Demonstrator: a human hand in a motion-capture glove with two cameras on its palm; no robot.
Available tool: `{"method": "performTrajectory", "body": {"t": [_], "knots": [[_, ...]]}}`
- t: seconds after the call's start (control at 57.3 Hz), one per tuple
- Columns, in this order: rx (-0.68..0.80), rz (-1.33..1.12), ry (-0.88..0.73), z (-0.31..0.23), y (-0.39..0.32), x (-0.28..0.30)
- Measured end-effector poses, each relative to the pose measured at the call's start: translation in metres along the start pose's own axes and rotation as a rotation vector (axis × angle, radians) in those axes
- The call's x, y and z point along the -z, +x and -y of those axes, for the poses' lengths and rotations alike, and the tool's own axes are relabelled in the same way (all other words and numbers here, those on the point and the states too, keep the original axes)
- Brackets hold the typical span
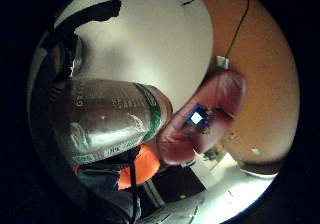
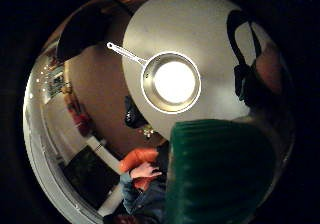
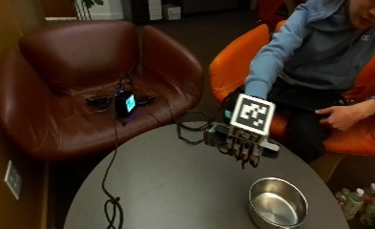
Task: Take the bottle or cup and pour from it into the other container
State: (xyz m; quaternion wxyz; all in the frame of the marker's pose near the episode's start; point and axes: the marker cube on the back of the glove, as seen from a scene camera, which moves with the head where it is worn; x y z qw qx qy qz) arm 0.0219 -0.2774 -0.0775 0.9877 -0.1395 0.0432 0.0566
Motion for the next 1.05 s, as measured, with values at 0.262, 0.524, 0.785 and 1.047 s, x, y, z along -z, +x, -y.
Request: {"method": "performTrajectory", "body": {"t": [0.262,0.524,0.785,1.047], "knots": [[-0.163,-0.716,-0.074,0.003,-0.085,-0.003],[-0.234,-1.215,-0.028,0.023,-0.143,-0.034],[-0.247,-1.19,-0.058,0.022,-0.142,-0.04],[-0.246,-1.165,-0.073,0.017,-0.131,-0.043]]}}
